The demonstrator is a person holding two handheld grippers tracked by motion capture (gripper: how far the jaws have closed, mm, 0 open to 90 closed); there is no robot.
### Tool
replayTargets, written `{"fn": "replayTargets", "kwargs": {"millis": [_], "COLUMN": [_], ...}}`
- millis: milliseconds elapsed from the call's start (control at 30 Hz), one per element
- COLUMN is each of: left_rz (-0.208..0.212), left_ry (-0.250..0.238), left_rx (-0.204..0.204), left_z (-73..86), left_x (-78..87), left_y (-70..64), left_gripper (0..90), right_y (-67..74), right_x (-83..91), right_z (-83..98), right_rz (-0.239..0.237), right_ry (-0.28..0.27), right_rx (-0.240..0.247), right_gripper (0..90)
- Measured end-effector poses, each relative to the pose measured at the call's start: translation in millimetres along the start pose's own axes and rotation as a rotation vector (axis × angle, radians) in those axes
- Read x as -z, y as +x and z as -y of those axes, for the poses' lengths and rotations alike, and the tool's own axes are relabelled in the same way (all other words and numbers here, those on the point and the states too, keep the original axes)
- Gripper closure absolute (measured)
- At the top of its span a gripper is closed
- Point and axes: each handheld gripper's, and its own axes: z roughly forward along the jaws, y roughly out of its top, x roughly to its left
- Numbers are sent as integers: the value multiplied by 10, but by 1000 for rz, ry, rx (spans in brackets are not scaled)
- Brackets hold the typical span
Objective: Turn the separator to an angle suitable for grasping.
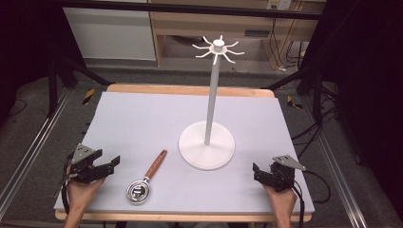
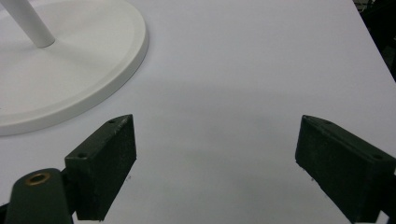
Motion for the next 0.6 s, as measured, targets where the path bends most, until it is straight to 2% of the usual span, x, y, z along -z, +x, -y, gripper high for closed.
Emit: {"fn": "replayTargets", "kwargs": {"millis": [67,300,600], "left_rz": [11,67,101], "left_ry": [1,21,15], "left_rx": [-10,-19,-56], "left_z": [-23,-92,-227], "left_x": [15,32,72], "left_y": [-39,-157,-310], "left_gripper": [234,229,230], "right_y": [0,25,39], "right_x": [7,9,0], "right_z": [-1,-12,-27], "right_rz": [-1,8,16], "right_ry": [0,2,11], "right_rx": [-11,16,25], "right_gripper": [129,130,136]}}
